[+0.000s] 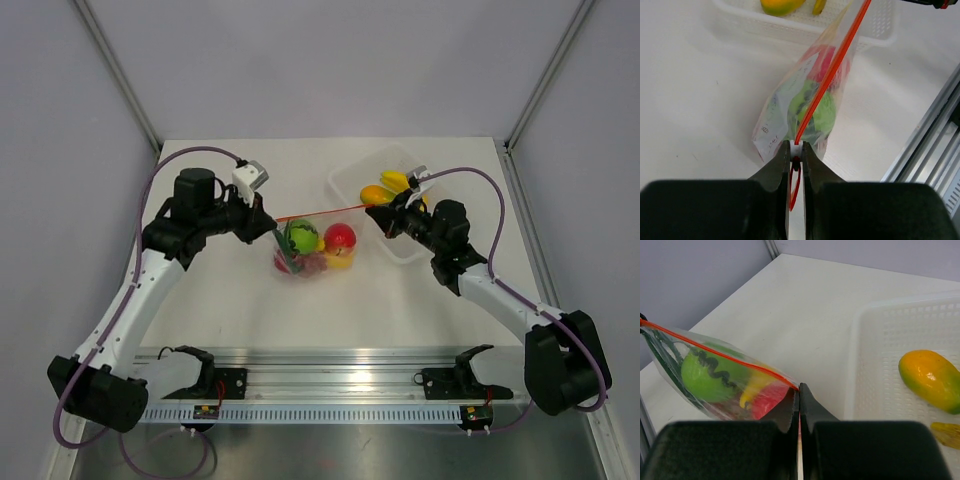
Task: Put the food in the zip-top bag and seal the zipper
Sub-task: Zip the zipper food storage bag at the center of the board, then place the zipper food storage bag at the center of the board.
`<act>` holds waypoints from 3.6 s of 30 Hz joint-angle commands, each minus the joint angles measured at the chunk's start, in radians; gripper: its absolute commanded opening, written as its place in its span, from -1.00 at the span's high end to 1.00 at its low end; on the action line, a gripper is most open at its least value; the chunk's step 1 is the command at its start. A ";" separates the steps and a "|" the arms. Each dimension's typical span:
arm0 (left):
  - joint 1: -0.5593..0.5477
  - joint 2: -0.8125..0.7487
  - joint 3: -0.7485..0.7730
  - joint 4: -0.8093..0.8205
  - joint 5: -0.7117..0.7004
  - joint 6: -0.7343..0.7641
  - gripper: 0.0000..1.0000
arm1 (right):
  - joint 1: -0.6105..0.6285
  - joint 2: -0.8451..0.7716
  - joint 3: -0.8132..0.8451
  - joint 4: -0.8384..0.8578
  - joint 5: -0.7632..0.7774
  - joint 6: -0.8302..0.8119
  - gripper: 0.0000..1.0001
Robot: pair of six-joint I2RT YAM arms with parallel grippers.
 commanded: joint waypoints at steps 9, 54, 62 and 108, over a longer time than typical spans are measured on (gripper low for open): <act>0.145 -0.136 -0.097 0.082 -0.072 -0.126 1.00 | -0.078 -0.003 -0.022 0.068 0.152 0.007 1.00; 0.160 -0.034 -0.047 0.062 0.115 -0.146 0.88 | 0.413 0.493 0.906 -0.852 0.070 -0.656 -0.40; 0.160 -0.023 -0.036 0.059 0.140 -0.140 0.95 | 0.416 0.519 0.899 -0.780 0.053 -0.612 0.29; 0.160 -0.113 0.048 0.099 -0.030 -0.286 0.14 | 0.358 0.344 0.641 -0.576 0.106 -0.469 1.00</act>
